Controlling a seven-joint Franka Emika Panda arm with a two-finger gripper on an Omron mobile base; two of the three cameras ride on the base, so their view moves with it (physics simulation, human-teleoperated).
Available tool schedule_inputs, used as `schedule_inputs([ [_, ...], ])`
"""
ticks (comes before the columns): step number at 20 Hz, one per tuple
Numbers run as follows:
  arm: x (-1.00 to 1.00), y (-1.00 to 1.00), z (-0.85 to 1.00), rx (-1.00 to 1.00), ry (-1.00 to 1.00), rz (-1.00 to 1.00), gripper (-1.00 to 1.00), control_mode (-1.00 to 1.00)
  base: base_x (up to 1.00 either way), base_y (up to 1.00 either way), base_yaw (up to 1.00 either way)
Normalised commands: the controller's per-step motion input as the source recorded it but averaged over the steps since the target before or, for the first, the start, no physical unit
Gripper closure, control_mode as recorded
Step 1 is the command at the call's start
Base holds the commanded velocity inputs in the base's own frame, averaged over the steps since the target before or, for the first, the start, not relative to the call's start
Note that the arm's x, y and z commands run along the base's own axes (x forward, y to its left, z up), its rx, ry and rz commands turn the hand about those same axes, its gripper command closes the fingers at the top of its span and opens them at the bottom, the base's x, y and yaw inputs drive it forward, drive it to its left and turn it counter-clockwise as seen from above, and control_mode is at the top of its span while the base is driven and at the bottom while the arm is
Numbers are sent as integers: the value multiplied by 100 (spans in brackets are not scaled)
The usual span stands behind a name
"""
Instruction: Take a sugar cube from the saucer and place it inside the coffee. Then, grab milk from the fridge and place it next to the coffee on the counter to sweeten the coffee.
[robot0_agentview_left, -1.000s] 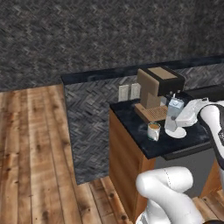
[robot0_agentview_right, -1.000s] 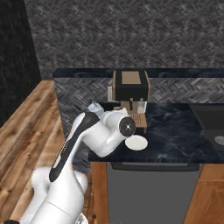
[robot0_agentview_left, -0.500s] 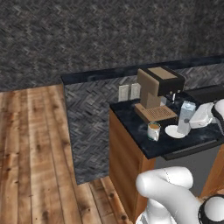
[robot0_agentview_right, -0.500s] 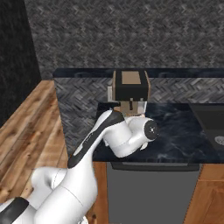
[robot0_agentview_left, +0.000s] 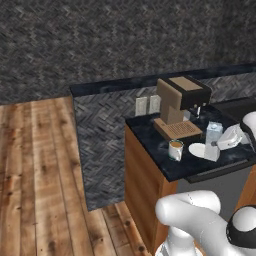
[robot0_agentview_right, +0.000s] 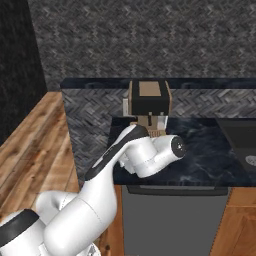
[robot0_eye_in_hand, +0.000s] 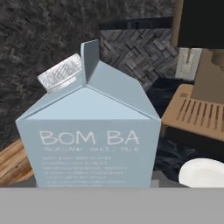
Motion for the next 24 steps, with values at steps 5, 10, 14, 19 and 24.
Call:
schedule_inputs([
  [5,0,12,-30,4,0,-1,100,-100,0,0,0],
  [10,0,10,-18,5,0,0,100,-100,0,0,0],
  [14,2,10,-5,3,0,0,100,-100,0,0,0],
  [19,5,12,-9,0,0,0,100,-100,0,0,0],
  [24,2,10,-15,0,0,0,100,-100,0,0,0],
])
